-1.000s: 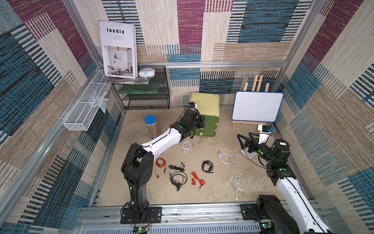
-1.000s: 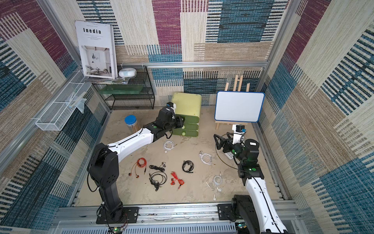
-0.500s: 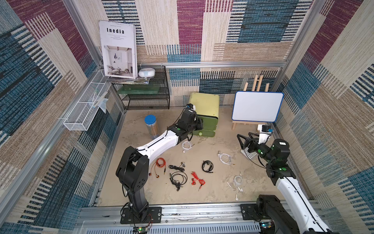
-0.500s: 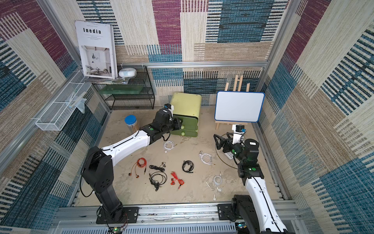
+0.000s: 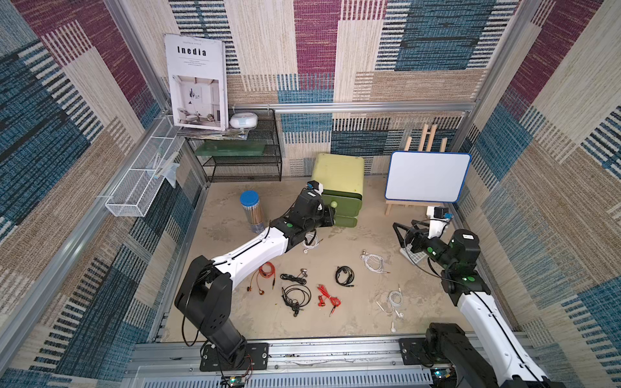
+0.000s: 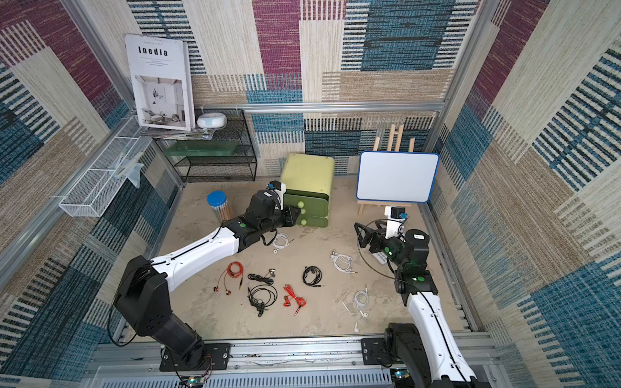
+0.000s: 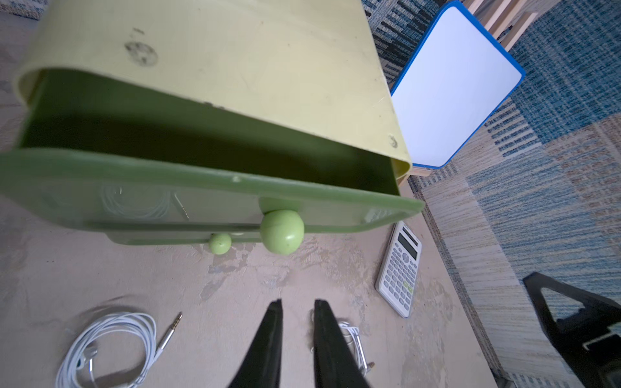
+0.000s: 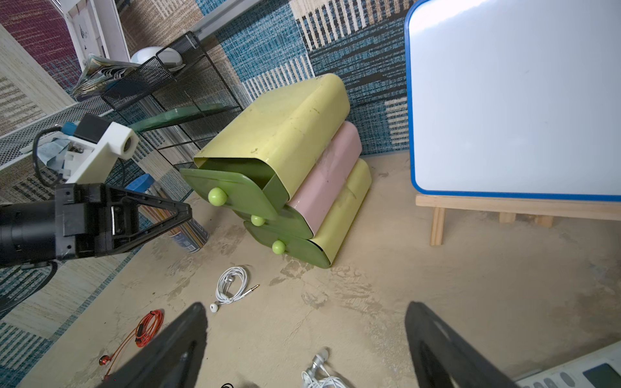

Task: Place the wired earphones into the drawer by color
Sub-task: Open the drawer in the storage box.

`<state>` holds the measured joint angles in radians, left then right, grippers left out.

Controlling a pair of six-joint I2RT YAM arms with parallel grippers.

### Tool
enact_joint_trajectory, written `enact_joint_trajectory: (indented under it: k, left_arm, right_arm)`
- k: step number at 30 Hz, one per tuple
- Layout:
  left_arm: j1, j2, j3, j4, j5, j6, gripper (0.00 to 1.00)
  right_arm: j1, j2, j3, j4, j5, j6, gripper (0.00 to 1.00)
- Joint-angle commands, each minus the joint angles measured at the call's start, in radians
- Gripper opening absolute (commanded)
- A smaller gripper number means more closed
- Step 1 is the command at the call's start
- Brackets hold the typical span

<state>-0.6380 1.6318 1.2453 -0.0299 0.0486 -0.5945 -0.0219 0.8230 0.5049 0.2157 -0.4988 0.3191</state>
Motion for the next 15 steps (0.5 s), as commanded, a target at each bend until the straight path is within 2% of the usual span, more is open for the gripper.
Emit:
enact_joint_trajectory:
  k: [1,4,7,15]
  left_arm:
    - [-0.002,-0.015,-0.013,0.023,-0.019,-0.002,0.32]
    - [-0.002,-0.008,-0.009,0.020,-0.043,-0.004,0.42]
    - [-0.002,0.016,0.007,0.022,-0.052,-0.007,0.48]
    - [0.000,0.097,0.079,0.022,-0.086,-0.007,0.51]
  right_arm:
    - [0.000,0.006,0.010,-0.006,-0.014,0.006,0.95]
    - [0.001,0.007,0.012,-0.008,-0.018,0.008,0.95]
    - [0.000,0.004,0.014,-0.010,-0.017,0.008,0.95]
    - [0.002,-0.002,0.011,-0.014,-0.017,0.005,0.95]
